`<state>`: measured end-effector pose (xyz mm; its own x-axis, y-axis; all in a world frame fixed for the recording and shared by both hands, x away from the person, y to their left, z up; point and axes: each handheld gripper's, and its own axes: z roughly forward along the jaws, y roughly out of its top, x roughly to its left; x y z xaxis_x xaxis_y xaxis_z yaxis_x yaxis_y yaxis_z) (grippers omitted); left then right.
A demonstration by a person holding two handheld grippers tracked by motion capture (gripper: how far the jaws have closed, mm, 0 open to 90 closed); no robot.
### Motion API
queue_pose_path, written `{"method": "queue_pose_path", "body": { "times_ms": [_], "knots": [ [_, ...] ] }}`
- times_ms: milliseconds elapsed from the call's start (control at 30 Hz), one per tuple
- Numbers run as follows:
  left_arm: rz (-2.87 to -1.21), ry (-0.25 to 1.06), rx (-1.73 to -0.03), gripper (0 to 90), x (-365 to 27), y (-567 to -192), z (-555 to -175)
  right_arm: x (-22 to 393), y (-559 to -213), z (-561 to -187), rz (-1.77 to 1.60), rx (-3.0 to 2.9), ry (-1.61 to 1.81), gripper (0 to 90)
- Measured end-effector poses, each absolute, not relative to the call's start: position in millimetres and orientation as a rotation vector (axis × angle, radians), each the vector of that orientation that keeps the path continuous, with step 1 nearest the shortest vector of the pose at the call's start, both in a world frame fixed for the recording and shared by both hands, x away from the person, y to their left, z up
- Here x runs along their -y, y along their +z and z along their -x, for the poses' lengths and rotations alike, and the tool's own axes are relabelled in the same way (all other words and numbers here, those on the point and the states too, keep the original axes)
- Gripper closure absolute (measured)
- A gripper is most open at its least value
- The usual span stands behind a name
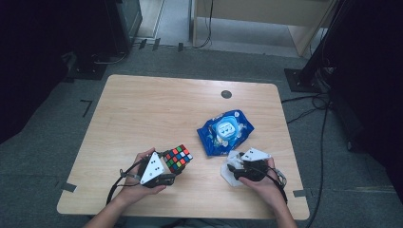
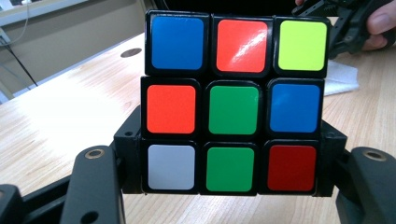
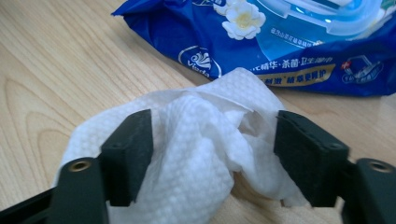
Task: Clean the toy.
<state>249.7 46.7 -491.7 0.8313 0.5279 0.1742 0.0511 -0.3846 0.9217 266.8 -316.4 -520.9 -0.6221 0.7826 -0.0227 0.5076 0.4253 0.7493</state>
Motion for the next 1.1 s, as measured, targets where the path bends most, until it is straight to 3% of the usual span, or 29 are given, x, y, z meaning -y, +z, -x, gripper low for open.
{"method": "queue_pose_path", "body": {
  "times_ms": [167, 300, 767, 1100],
  "knots": [
    [-1.912, 0.527, -0.43, 33.7, -44.9, -491.3, -248.2, 324.1, -518.7, -269.1, -1.207, -2.288, 1.056, 68.7],
    [-1.91, 0.521, -0.427, 33.6, -43.6, -490.8, -246.9, 324.8, -511.4, -266.3, -1.253, -2.246, 1.11, 78.7],
    [-1.919, 0.491, -0.401, 33.7, -31.9, -492.8, -241.2, 240.2, -427.5, -213.5, -0.94, -2.08, 1.742, 78.2],
    [-1.912, 0.473, -0.344, 33.6, -20.6, -487.6, -228.9, 203.5, -440.8, -214.4, -0.932, -2.084, 1.795, 75.8]
  ]
}}
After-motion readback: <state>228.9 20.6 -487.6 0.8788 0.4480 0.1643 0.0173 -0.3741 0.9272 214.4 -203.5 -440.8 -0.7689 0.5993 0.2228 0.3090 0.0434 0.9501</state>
